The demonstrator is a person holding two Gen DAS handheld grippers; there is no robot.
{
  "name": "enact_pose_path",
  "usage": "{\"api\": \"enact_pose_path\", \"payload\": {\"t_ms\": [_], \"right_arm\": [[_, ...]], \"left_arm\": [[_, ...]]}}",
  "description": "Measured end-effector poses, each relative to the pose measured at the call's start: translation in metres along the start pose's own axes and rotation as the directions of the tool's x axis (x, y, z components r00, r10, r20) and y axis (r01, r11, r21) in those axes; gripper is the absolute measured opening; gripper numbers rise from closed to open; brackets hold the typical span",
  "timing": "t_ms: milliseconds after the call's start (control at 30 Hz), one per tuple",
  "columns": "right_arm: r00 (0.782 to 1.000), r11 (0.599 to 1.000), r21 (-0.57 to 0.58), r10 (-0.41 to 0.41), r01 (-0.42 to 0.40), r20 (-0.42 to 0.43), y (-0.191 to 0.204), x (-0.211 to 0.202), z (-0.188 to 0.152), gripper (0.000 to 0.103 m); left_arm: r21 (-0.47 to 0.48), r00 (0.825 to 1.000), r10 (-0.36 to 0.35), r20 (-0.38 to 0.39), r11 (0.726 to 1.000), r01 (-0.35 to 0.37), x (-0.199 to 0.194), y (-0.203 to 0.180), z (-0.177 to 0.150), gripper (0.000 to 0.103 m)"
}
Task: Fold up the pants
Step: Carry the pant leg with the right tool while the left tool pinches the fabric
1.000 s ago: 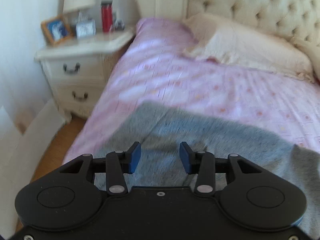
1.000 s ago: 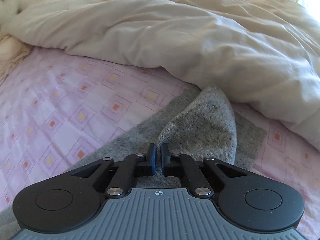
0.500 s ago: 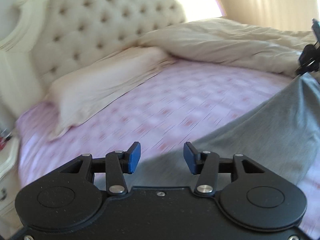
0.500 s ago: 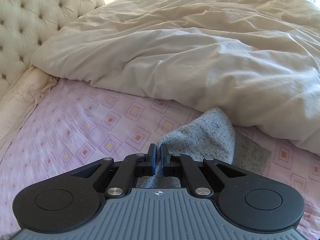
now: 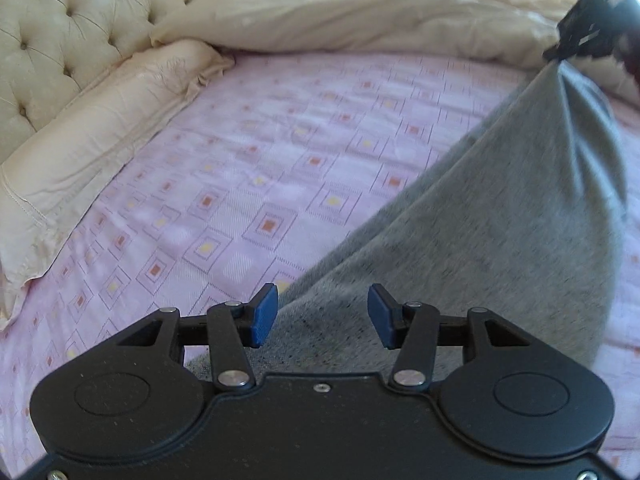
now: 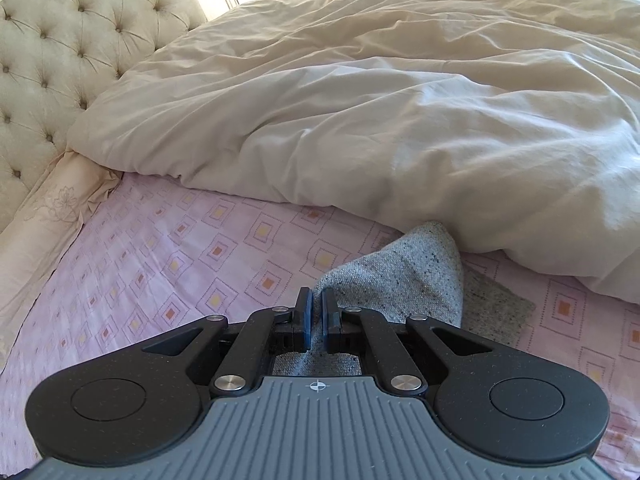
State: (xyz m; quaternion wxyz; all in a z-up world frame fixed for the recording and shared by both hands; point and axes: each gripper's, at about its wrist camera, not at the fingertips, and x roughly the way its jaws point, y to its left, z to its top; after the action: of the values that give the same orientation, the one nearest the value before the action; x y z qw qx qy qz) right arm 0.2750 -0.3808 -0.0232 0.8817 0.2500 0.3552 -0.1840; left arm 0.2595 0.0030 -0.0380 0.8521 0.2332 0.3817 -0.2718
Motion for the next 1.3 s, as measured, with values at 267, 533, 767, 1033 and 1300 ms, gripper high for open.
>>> {"api": "enact_pose_path", "payload": {"t_ms": [267, 533, 767, 1033, 1300], "right_arm": [[1.0, 1.0, -0.007, -0.012, 0.013, 0.019, 0.006, 0.012, 0.009, 0.005], [0.999, 1.0, 0.017, -0.006, 0.005, 0.033, -0.01, 0.028, 0.025, 0.005], [0.999, 0.969, -0.243, 0.028, -0.034, -0.027, -0.026, 0.002, 0.017, 0.033], [0.993, 0.923, -0.384, -0.062, 0.019, -0.1, -0.007, 0.023, 0.025, 0.044], [0.98, 0.947, -0.312, -0.127, 0.074, -0.153, -0.027, 0.054, 0.017, 0.045]], "left_arm": [[0.024, 0.991, 0.121, -0.061, 0.993, -0.12, 0.021, -0.002, -0.004, 0.01], [-0.179, 0.968, 0.243, -0.059, 0.952, -0.25, 0.013, 0.019, 0.0, 0.012], [-0.167, 0.993, 0.109, 0.049, 0.981, -0.1, -0.018, -0.02, 0.009, 0.021], [-0.168, 0.994, 0.064, -0.087, 0.983, -0.078, 0.02, -0.03, -0.001, 0.022], [-0.258, 0.996, 0.025, -0.087, 0.965, -0.047, 0.021, -0.02, -0.005, 0.023]]}}
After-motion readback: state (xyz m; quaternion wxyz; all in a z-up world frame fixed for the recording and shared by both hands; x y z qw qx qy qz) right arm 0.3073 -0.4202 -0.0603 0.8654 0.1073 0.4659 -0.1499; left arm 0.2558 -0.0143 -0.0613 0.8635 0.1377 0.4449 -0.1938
